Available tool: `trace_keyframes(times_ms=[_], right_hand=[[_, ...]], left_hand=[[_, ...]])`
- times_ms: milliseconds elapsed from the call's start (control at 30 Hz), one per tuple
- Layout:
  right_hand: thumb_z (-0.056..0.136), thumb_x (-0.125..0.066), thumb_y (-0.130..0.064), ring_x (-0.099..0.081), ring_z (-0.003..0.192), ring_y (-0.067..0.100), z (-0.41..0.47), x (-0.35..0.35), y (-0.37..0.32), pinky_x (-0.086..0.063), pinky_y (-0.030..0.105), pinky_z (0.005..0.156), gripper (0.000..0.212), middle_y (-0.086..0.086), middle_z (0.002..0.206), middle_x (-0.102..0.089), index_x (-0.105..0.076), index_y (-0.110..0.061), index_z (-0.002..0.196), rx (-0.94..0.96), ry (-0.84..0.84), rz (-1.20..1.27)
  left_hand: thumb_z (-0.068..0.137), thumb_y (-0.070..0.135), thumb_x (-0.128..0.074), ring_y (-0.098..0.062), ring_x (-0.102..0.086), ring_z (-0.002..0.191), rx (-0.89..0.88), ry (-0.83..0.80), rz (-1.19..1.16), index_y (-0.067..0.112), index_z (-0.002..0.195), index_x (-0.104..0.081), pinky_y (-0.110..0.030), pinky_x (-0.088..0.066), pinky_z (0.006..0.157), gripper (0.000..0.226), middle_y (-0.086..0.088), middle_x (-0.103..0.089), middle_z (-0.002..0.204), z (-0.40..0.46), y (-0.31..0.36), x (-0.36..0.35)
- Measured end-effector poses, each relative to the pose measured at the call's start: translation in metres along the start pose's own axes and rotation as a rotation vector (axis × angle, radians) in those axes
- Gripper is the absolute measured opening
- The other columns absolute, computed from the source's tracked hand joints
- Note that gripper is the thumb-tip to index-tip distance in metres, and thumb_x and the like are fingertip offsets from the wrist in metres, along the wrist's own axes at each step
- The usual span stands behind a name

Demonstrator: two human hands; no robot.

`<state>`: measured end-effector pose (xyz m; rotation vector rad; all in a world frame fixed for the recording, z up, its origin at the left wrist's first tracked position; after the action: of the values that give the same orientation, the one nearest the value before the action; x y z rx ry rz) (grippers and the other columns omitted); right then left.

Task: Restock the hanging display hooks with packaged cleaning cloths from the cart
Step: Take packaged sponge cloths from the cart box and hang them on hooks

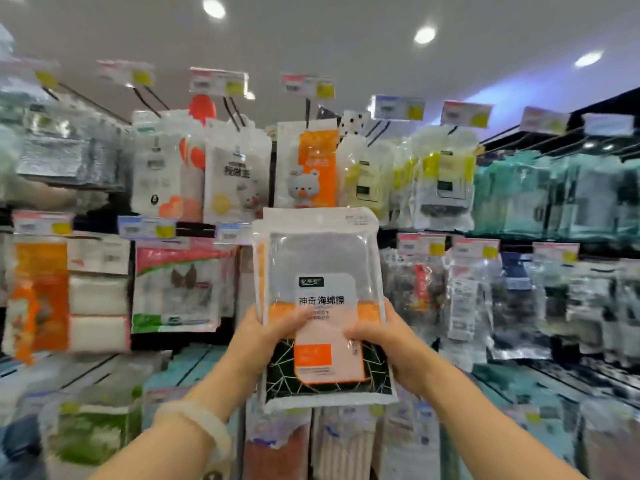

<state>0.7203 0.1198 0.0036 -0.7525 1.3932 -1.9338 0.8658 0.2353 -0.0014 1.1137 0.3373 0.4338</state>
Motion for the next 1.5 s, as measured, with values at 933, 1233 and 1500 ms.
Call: trace_keyframes(times_ms=[933, 1233, 1500], right_hand=[[0.048, -0.078, -0.049, -0.065, 0.096, 0.019, -0.102, 0.317, -0.055, -0.05, 0.032, 0.079, 0.083, 0.005, 0.109, -0.063, -0.037, -0.024, 0.116, 0.128, 0.78, -0.171], [0.062, -0.072, -0.043, -0.067, 0.096, 0.022, -0.032, 0.361, -0.098, -0.043, 0.05, 0.1, 0.052, 0.002, 0.097, -0.074, -0.057, -0.019, 0.105, 0.28, 0.682, -0.103], [0.067, -0.065, -0.044, -0.069, 0.078, 0.021, 0.008, 0.379, -0.086, -0.049, 0.042, 0.087, 0.042, 0.002, 0.083, -0.075, -0.061, -0.013, 0.094, 0.199, 0.537, -0.077]], left_hand=[[0.046, 0.053, -0.079, -0.023, -0.066, 0.102, 0.026, -0.338, -0.139, 0.01, 0.119, -0.056, -0.046, -0.045, 0.101, 0.087, -0.007, -0.071, 0.107, 0.102, 0.006, -0.349], [0.035, 0.087, -0.062, -0.037, -0.057, 0.115, -0.02, -0.263, -0.164, 0.008, 0.137, -0.042, -0.054, -0.039, 0.104, 0.131, -0.016, -0.06, 0.125, 0.179, 0.049, -0.357], [0.056, 0.067, -0.066, -0.009, -0.055, 0.077, -0.096, -0.149, -0.046, 0.021, 0.088, -0.052, -0.028, -0.042, 0.074, 0.058, 0.007, -0.06, 0.084, 0.197, 0.054, -0.342]])
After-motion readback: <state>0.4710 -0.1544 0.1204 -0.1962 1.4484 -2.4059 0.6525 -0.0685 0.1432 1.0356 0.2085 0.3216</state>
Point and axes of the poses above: each hand's wrist, its own z-axis towards the middle knuckle, its own x-axis out of the back of the hand, y = z × x, the point moved 4 cm from there along z, towards the middle knuckle
